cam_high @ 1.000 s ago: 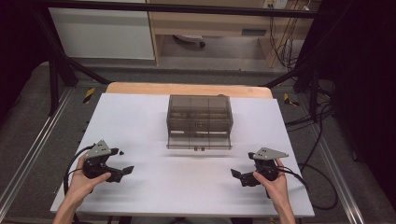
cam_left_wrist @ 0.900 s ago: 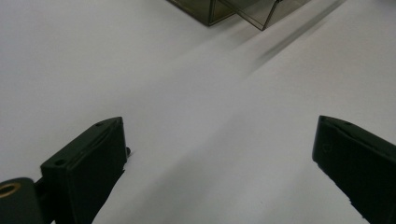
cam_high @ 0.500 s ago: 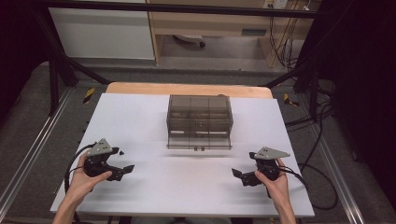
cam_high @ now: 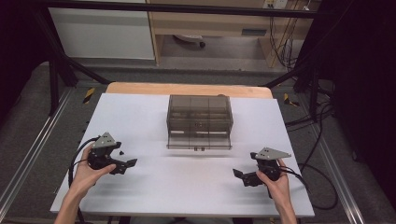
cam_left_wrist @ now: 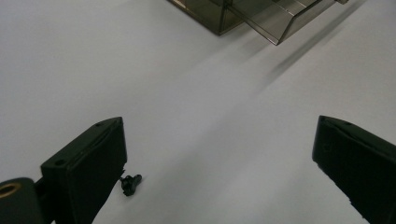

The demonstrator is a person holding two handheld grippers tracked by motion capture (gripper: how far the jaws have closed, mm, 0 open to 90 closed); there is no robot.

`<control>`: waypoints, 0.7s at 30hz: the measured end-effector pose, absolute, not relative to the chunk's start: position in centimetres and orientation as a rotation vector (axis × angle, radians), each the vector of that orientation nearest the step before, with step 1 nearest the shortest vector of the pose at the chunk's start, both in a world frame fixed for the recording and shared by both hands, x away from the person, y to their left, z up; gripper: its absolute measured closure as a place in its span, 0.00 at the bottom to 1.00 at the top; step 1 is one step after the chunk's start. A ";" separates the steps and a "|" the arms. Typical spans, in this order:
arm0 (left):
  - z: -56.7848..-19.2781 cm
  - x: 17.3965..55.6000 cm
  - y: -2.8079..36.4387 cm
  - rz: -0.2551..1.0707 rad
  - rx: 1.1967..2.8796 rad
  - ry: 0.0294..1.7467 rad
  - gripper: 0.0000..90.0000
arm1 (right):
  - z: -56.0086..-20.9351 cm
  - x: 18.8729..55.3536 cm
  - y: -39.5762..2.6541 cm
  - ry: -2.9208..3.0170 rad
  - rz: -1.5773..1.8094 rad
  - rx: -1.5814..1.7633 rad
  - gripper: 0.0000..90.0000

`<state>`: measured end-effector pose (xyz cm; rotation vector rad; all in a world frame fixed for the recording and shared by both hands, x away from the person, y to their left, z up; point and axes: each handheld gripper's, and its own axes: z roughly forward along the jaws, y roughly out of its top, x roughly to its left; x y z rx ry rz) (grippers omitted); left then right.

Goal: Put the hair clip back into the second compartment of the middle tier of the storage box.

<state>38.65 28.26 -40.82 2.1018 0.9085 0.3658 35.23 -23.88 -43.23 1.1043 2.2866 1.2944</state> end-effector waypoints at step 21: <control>-42.3 39.4 30.1 0.387 2.108 1.013 0.06 | -43.3 35.4 -24.0 2.292 1.284 1.109 0.01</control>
